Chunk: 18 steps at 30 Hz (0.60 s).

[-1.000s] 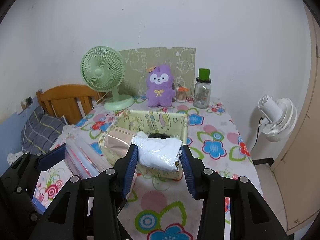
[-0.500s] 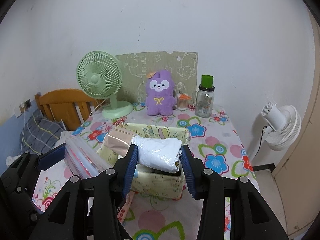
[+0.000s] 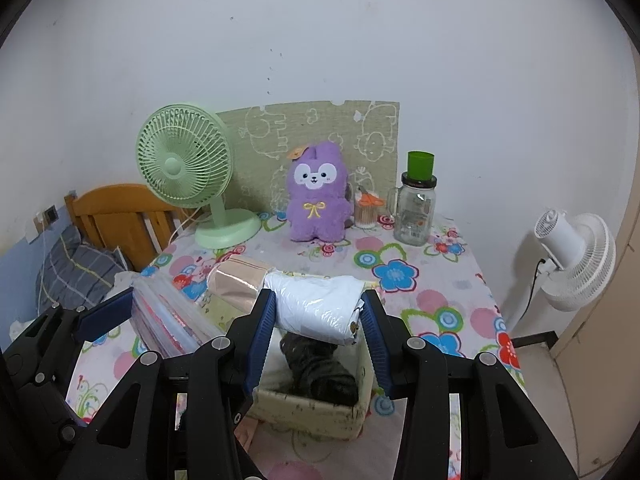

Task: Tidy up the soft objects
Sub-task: 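Lift the white rolled item with the right tool while the left tool carries the plastic bags over the box, then lower the plastic bags and white rolled item into the box with both tools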

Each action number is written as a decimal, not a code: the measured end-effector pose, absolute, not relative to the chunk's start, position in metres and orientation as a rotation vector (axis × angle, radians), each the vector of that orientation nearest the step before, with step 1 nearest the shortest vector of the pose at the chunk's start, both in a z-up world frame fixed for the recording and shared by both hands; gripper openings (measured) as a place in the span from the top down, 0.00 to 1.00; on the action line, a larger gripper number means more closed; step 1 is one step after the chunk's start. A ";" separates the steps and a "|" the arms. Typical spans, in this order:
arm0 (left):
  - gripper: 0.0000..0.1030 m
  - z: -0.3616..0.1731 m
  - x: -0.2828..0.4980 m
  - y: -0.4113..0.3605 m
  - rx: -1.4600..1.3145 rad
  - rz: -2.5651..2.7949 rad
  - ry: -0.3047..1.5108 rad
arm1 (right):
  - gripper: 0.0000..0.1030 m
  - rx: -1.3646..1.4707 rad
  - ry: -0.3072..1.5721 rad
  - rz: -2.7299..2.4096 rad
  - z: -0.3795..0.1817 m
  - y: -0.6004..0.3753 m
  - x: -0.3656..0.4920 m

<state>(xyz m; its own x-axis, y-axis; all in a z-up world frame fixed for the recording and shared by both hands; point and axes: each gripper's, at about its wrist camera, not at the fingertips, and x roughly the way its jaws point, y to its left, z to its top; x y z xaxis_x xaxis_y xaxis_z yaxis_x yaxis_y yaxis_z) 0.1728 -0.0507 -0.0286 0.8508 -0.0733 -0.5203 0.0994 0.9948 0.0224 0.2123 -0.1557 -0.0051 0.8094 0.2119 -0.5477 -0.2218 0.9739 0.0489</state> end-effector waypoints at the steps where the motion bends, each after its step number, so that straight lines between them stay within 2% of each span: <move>1: 0.09 -0.029 0.177 -0.051 0.051 -0.092 0.549 | 0.55 -0.017 0.588 0.234 -0.006 -0.156 0.216; 18: 0.08 -0.053 0.232 -0.050 0.039 -0.114 0.608 | 0.54 0.003 0.645 0.284 -0.034 -0.149 0.271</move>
<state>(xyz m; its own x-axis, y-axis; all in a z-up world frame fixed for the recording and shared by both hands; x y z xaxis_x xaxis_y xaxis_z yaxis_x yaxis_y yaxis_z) 0.2318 -0.0505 -0.0530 0.8147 -0.0957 -0.5719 0.1184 0.9930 0.0025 0.2709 -0.1490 -0.0344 0.7619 0.2618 -0.5924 -0.2600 0.9614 0.0904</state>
